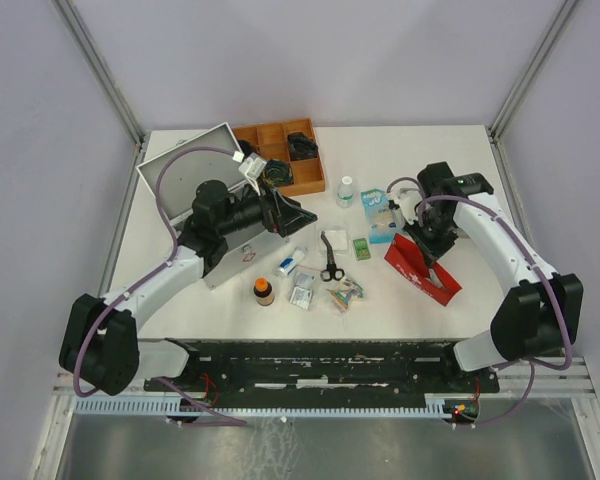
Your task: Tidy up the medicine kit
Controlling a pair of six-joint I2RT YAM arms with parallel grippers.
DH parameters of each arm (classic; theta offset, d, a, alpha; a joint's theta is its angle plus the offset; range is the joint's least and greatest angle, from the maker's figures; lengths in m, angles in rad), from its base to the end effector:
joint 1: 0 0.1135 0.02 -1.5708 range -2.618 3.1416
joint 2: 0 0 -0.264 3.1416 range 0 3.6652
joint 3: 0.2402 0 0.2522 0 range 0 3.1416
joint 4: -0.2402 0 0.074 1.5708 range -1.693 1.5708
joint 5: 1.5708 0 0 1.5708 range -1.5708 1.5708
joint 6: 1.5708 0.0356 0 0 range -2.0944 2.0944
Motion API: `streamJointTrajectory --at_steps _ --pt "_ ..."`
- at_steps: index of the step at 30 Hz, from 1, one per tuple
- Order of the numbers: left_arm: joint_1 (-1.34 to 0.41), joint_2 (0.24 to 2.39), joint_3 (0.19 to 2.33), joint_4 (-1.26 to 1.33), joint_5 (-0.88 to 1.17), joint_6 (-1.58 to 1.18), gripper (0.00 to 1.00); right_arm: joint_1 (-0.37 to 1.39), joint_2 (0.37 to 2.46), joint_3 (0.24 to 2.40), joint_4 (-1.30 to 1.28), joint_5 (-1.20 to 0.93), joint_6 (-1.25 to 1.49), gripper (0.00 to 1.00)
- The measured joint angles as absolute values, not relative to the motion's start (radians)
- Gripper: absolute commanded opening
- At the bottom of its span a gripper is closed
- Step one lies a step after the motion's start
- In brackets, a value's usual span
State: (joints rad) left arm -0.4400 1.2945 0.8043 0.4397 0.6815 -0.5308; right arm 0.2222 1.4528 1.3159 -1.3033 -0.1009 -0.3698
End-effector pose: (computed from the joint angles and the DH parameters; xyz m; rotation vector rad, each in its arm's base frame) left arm 0.2563 -0.1455 0.3000 0.4896 1.7043 -1.2723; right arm 0.2470 0.0595 0.2932 -0.8848 2.8676 0.1366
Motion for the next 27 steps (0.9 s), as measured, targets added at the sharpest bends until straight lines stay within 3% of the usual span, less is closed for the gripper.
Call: streamJointTrajectory --at_steps 15,27 --pt "-0.440 1.267 0.804 0.433 0.682 -0.530 0.99 0.222 1.488 1.164 -1.093 -0.089 -0.336 0.28" --pt "-0.440 1.243 0.804 0.427 0.679 -0.511 0.99 0.222 1.482 1.163 -1.070 -0.096 -0.335 0.32"
